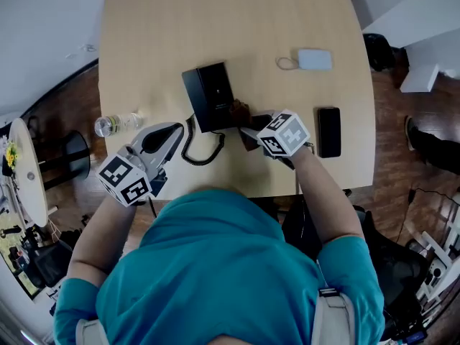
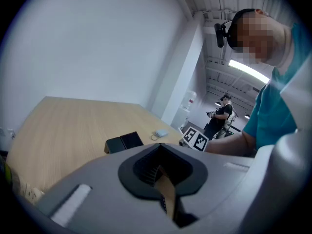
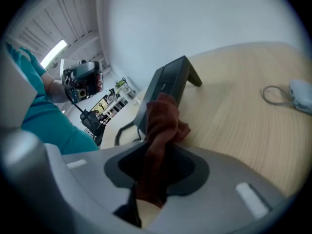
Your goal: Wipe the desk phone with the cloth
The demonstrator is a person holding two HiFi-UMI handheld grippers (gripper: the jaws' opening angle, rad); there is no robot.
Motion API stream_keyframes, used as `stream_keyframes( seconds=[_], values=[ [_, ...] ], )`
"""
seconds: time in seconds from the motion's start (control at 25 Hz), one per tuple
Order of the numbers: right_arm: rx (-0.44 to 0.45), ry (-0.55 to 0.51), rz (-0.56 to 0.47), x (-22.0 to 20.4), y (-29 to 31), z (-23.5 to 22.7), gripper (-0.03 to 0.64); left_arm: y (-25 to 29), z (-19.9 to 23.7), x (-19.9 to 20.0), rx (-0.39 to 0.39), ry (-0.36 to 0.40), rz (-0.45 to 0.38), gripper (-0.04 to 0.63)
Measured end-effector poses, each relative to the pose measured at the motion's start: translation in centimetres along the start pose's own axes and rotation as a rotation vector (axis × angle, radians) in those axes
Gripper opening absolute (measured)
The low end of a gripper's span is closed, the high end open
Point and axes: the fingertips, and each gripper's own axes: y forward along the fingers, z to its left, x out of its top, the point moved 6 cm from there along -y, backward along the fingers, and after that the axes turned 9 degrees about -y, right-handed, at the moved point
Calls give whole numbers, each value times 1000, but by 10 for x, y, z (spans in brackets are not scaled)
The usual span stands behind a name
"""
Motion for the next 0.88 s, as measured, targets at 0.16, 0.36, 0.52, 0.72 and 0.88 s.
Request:
stream_keyframes(
  seconds=[0.16,0.36,0.52,0.72,0.88],
  values=[
    [34,-20,50,-10,1,35,110,-16,-3,-11,4,-18,-29,5],
    [115,-113,158,-7,39,72,110,-37,-5,-23,11,-44,-64,5],
    [104,-108,216,-2,55,67,110,-50,-6,-32,20,-59,-86,5],
    [83,-53,218,-1,44,49,110,-68,-2,-35,41,-74,-114,5],
    [32,-44,241,-1,31,33,112,-76,1,-37,50,-85,-121,5]
  ],
)
